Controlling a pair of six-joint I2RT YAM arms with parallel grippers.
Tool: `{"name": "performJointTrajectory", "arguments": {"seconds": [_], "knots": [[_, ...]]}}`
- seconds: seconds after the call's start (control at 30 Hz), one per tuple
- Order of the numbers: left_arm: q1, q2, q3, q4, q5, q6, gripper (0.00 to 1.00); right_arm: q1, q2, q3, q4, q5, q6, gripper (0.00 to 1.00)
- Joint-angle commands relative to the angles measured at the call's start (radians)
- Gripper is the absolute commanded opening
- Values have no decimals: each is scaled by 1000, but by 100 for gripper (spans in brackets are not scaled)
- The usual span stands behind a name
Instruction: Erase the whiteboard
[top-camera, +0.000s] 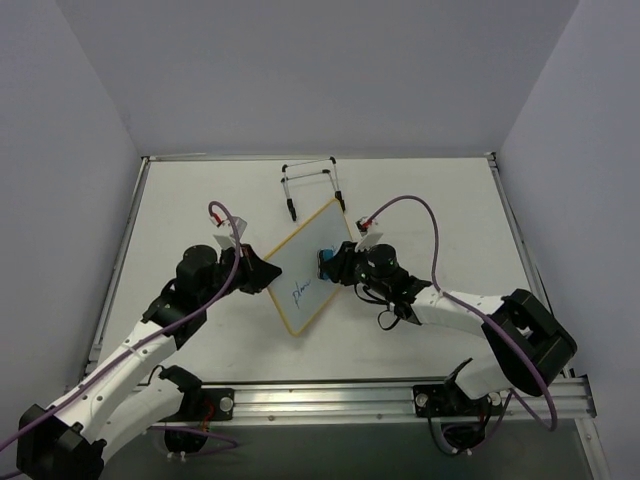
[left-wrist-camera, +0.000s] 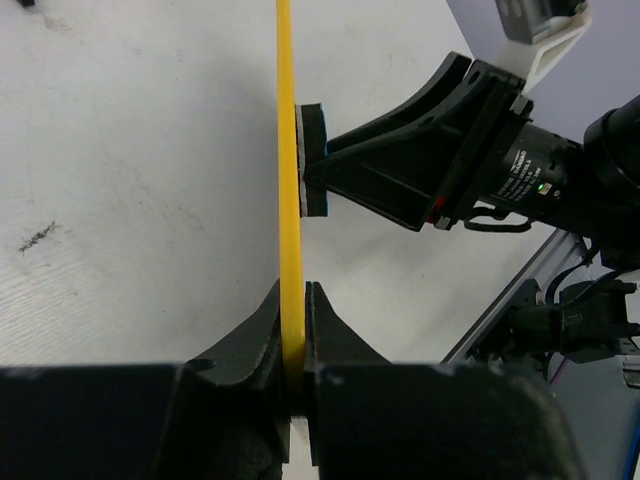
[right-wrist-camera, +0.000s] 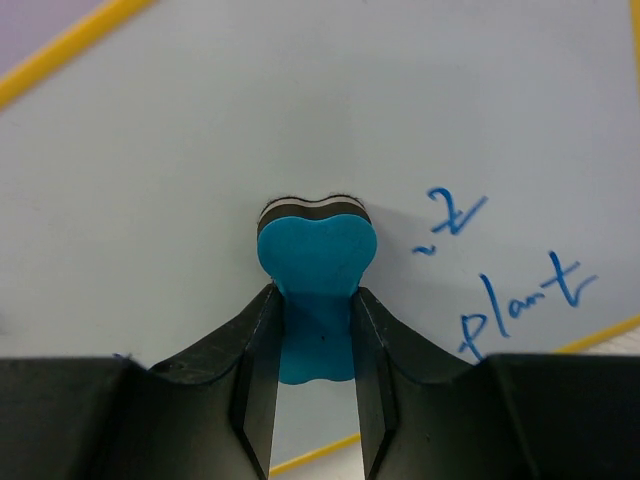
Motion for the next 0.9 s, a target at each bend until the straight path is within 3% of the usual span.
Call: {"name": "performJointTrajectory", "arguments": {"seconds": [0.0, 0.2, 0.43, 0.7, 0.87], "knots": [[-26, 16, 64, 9, 337, -64, 2, 27, -31, 74, 30, -44, -8, 0], [-26, 76, 102, -34, 358, -29, 2, -14, 10, 91, -35, -24, -30, 0], [-23, 105, 136, -94, 372, 8, 2, -120, 58, 27, 14, -15, -19, 0], [-20, 131, 156, -120, 423, 22, 2, -300, 117, 85, -9, -115, -65, 0], [-13, 133, 154, -124, 424, 22, 2, -321, 176, 119, -15, -139, -88, 0]]}}
